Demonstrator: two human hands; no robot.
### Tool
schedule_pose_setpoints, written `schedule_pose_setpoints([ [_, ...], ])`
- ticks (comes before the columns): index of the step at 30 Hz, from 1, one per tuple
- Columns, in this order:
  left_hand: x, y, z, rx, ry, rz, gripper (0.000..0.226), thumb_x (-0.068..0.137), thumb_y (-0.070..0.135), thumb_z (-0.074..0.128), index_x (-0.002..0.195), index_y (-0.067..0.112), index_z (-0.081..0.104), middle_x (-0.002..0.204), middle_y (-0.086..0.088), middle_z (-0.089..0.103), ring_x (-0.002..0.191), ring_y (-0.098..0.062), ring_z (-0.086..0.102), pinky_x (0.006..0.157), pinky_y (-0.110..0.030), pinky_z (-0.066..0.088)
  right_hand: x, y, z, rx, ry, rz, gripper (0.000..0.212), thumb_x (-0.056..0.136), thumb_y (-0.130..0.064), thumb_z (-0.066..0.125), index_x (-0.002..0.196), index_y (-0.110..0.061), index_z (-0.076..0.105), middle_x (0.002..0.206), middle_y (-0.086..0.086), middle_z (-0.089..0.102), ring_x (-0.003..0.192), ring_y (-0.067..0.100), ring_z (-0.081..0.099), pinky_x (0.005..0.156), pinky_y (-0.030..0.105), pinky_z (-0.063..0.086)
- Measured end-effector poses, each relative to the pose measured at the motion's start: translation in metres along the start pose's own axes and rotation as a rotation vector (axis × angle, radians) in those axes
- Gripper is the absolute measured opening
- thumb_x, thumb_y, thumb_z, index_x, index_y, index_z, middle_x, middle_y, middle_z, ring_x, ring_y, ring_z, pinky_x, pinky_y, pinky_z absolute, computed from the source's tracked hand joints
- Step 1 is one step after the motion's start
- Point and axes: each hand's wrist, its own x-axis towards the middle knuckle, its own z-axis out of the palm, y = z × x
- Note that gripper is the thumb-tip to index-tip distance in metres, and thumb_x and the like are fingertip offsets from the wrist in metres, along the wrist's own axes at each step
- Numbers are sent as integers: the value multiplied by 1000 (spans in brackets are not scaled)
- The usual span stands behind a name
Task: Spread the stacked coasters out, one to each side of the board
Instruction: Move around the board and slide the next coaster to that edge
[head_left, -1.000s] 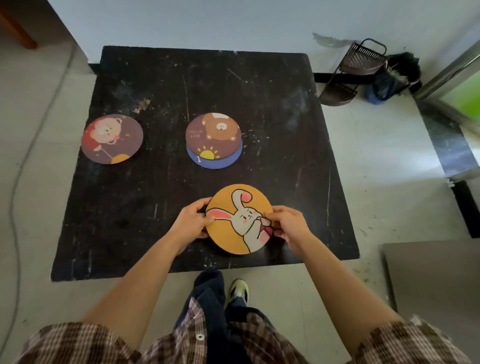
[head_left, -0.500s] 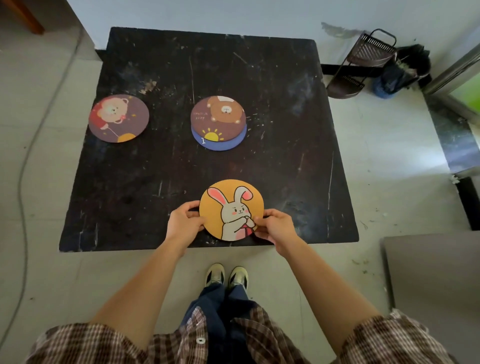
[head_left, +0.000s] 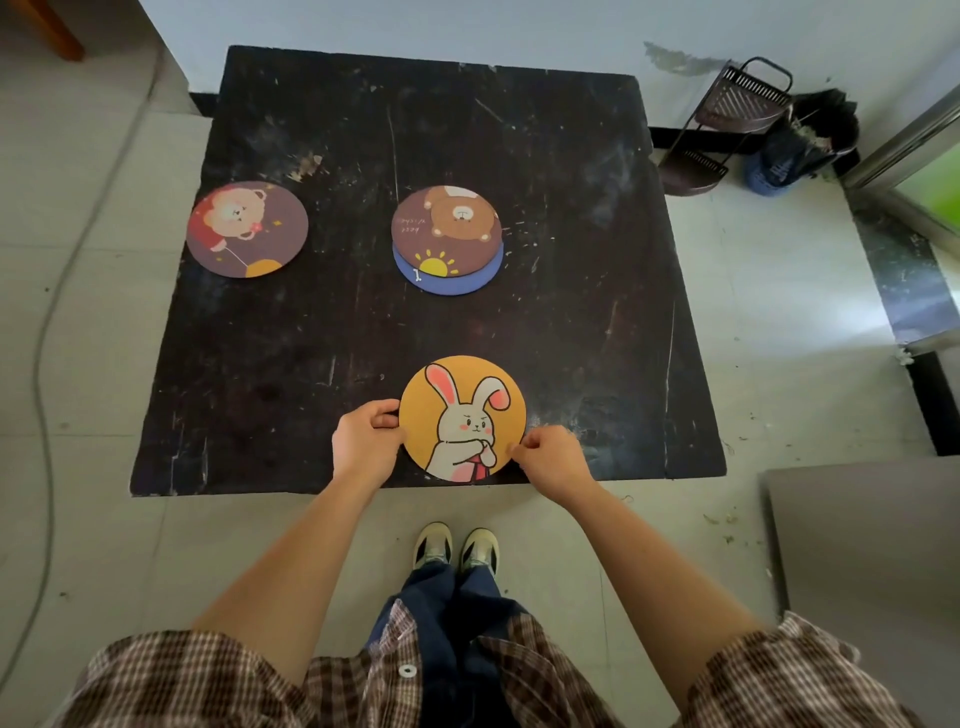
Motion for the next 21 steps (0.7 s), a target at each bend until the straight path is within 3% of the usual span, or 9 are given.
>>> schedule_pose_setpoints([
  [4, 0, -1, -2, 44, -6, 42, 40, 83, 10, 68, 122, 16, 62, 96, -2, 67, 88, -16, 62, 72, -28, 50, 0, 1, 3, -73, 14, -19, 37, 85, -16, 56, 50, -13, 45, 50, 2, 47, 48, 17, 43, 47, 26, 33],
  [10, -1, -4, -3, 71, -19, 42, 41, 84, 10, 68, 123, 19, 61, 93, 2, 63, 85, -12, 59, 68, -23, 47, 1, 2, 6, -135, -4, -6, 36, 87, -20, 55, 52, -12, 47, 52, 5, 49, 50, 21, 47, 49, 27, 37],
  [21, -3, -9, -3, 111, -13, 66, 40, 85, 11, 67, 123, 17, 60, 96, 0, 65, 86, -14, 60, 72, -28, 49, 3, 3, 11, -174, 11, 19, 37, 89, -24, 56, 54, -15, 48, 53, 2, 50, 51, 17, 49, 50, 25, 36],
])
